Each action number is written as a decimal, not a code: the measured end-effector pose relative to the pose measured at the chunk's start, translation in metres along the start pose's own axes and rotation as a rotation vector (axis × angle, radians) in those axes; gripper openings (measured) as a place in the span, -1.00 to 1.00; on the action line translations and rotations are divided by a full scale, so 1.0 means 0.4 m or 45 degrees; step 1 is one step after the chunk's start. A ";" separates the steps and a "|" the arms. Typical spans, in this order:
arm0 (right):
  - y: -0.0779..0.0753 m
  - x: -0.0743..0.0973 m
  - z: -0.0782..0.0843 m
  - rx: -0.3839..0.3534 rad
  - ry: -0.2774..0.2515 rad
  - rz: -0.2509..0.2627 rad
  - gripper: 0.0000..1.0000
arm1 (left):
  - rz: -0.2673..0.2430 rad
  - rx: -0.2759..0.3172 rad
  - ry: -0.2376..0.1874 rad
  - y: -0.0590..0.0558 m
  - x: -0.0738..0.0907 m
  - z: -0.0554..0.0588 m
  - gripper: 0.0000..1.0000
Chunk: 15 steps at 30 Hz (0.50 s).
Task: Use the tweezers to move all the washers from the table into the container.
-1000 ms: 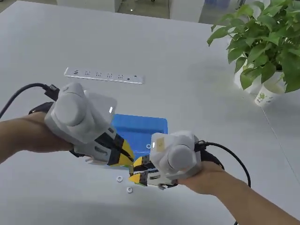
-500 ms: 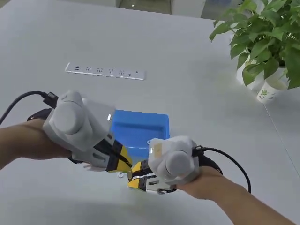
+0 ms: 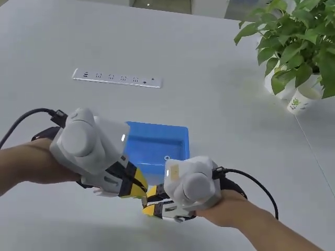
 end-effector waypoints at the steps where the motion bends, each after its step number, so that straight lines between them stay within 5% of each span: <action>1: 0.000 -0.001 0.001 0.002 0.001 0.002 -0.75 | 0.000 -0.002 0.001 0.000 -0.001 0.001 -0.90; 15: -0.001 -0.002 0.005 -0.003 0.005 -0.005 -0.75 | 0.004 0.004 -0.011 0.007 -0.004 0.003 -0.90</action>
Point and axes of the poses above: the centre of the closed fingertips' face, and the gripper's own axes: x roughly backward along the fingers, y roughly to its left, z roughly out of its underside, the point moved 9 cm from there along x, roughly backward along the fingers
